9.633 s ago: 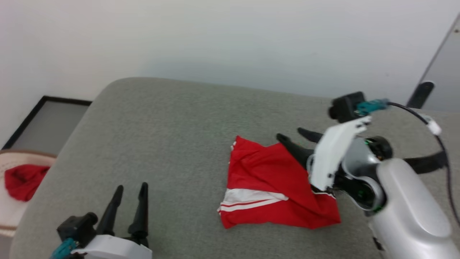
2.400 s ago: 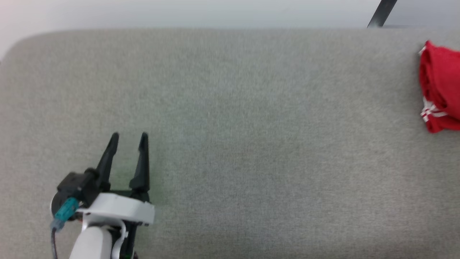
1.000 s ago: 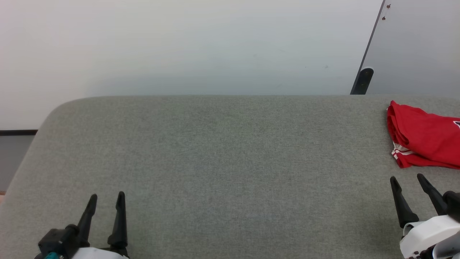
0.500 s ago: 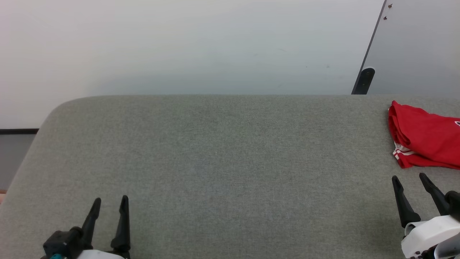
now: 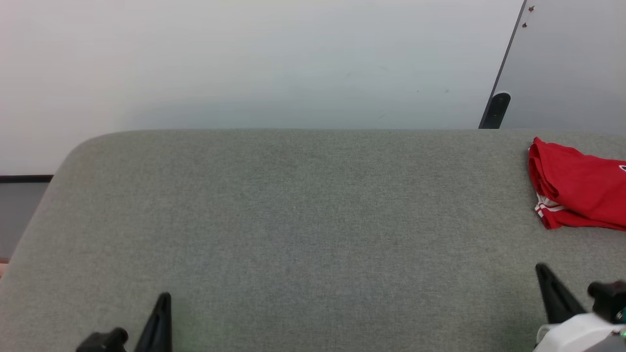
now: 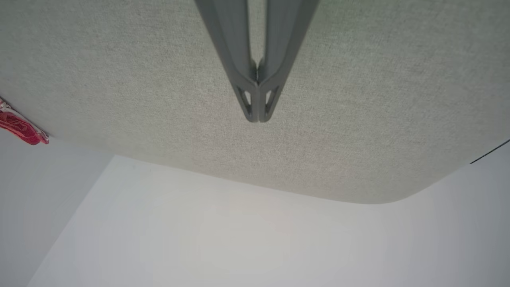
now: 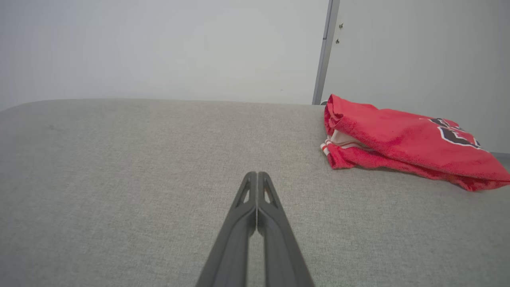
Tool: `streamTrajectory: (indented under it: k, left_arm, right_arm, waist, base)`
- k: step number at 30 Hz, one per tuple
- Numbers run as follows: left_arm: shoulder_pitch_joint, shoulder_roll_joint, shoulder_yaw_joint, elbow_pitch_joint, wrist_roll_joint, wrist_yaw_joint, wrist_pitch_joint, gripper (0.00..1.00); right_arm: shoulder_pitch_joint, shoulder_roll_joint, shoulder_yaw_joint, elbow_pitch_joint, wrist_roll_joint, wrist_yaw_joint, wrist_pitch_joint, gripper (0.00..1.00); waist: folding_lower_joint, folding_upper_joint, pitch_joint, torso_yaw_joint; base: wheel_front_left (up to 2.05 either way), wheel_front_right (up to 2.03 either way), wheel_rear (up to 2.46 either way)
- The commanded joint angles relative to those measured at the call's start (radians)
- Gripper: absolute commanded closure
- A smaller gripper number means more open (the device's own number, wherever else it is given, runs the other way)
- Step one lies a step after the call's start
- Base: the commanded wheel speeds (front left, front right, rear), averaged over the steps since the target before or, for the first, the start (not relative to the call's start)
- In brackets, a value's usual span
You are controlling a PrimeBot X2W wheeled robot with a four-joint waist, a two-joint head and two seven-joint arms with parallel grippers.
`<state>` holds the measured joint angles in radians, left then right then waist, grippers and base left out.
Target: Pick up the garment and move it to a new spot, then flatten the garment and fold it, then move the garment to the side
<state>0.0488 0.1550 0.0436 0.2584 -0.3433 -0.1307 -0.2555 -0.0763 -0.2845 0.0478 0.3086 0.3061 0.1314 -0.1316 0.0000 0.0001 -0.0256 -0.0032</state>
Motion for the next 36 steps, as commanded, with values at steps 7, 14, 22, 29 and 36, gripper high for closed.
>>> streamTrajectory:
  k: [7,14,22,29,36]
  left_arm:
    - [-0.011,-0.014,0.007,0.009,-0.115,0.000,0.035,1.00]
    - [-0.026,-0.023,0.013,0.005,-0.229,0.000,0.068,1.00]
    - [-0.040,-0.031,0.019,0.002,-0.334,0.000,0.098,1.00]
    - [-0.053,-0.038,0.024,0.000,-0.430,0.000,0.126,1.00]
    - [-0.065,-0.045,0.029,-0.002,-0.520,0.000,0.152,1.00]
  right_arm:
    - [0.003,0.027,-0.016,0.005,0.117,0.000,0.025,1.00]
    - [-0.001,0.048,-0.030,-0.004,0.235,0.000,0.046,1.00]
    - [-0.005,0.066,-0.043,-0.011,0.343,0.000,0.066,1.00]
    - [-0.008,0.083,-0.055,-0.017,0.443,0.000,0.084,1.00]
    - [-0.013,0.099,-0.067,-0.023,0.535,0.000,0.101,1.00]
  waist:
    - [0.0000,-0.0001,0.001,0.000]
    - [0.0000,-0.0001,0.003,0.000]
    - [0.0000,-0.0001,0.005,0.001]
    - [0.0000,-0.0001,0.006,0.001]
    - [0.0000,-0.0001,0.008,0.001]
  base:
    - [0.00,0.00,0.00]
    - [0.00,0.00,0.00]
    - [0.00,0.00,0.00]
    - [0.00,0.00,0.00]
    - [0.00,0.00,0.00]
